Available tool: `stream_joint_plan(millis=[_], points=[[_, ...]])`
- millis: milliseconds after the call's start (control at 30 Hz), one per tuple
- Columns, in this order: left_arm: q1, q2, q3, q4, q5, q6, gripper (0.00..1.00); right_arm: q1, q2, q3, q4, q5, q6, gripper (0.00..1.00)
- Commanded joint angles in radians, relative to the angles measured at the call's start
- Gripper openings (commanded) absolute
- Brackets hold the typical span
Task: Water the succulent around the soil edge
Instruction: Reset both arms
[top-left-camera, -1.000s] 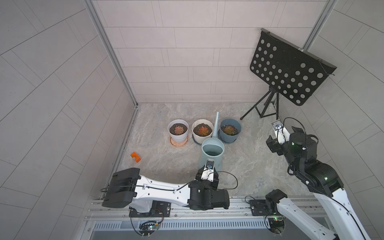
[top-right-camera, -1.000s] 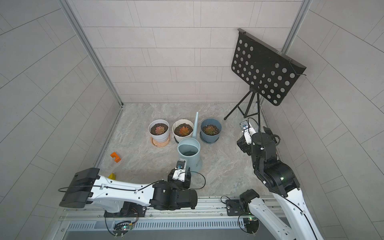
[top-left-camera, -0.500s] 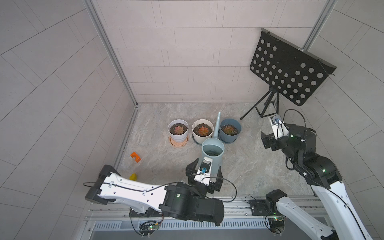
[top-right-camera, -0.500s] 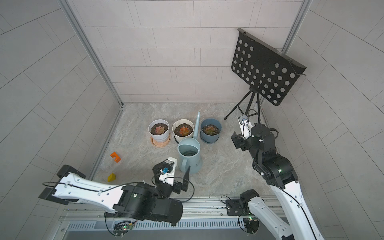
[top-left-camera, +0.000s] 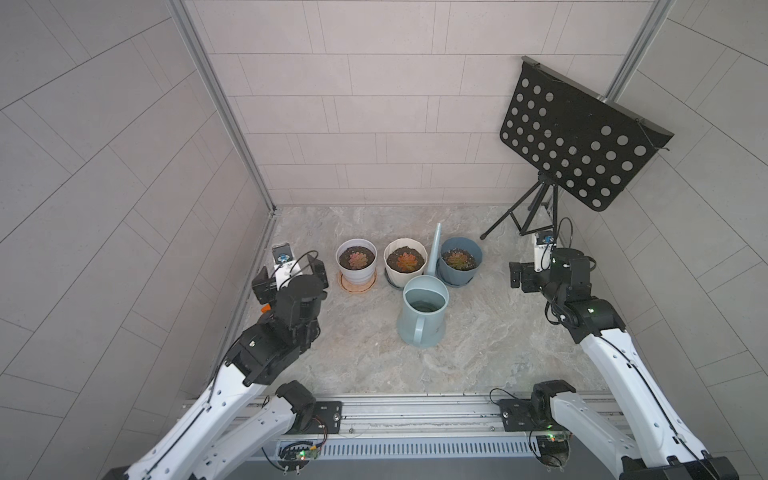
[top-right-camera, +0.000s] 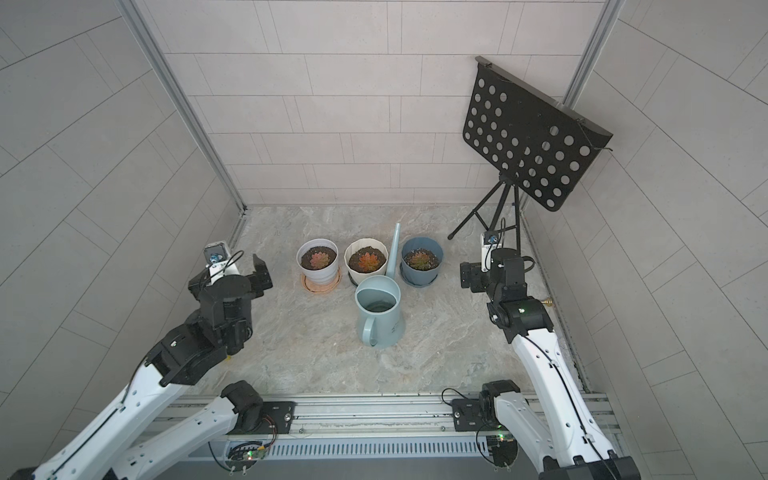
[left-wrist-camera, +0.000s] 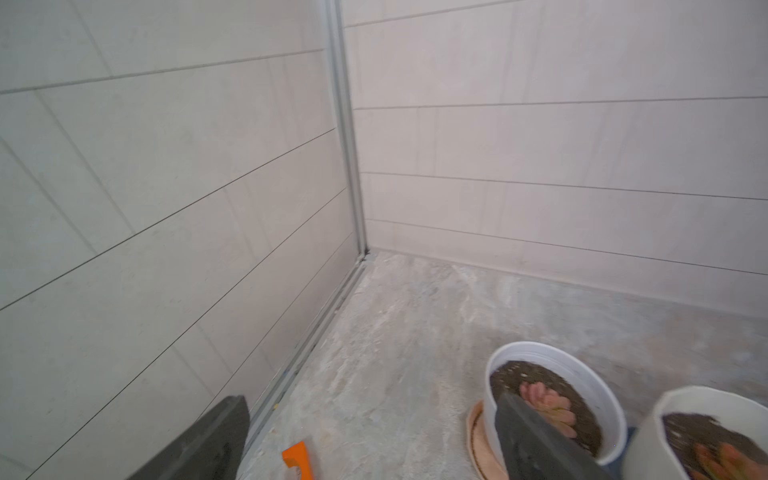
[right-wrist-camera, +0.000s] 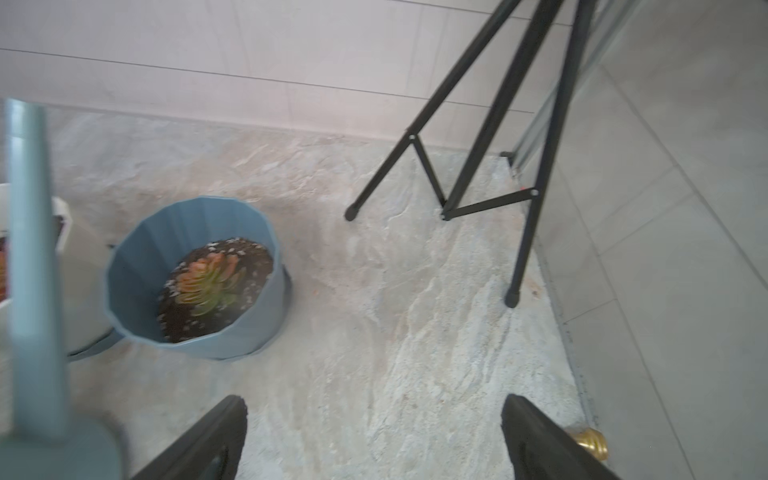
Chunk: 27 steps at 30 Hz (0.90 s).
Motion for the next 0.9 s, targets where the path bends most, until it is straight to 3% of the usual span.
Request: stream_joint_plan(millis=[0,167,300,433,633,767,867], points=[[0.164,0.071,-0.061,0.053,0.222,0.023,1.0,-0.034,-0.053,-0.118,0.208,0.155,-0.004,1.0],[0.339,0.209,-0.073,0.091,0.279,0.011,0.98,-0.041,-0.072,-0.323,0.42,0.226,0.015,1.0],[0.357,0.207,-0.159,0.209,0.286,-0.015,0.94,-0.041,-0.002,-0.395,0.588,0.225,0.053,1.0],[0.318,0.199,-0.334,0.427,0.245,-0.132,0.9,-0.041,0.119,-0.404,0.712,0.238,0.063,1.0],[0.274,0.299,-0.429,0.578,0.089,-0.012,0.9,-0.042,0.2,-0.401,0.77,0.252,0.066,1.0],[0.274,0.331,-0.524,0.814,0.11,0.105,0.9,-0.041,0.218,-0.4,0.784,0.276,0.06,1.0],[0.285,0.431,-0.547,0.974,0.176,0.168,0.9,-0.041,0.242,-0.4,0.806,0.267,0.07,1.0]])
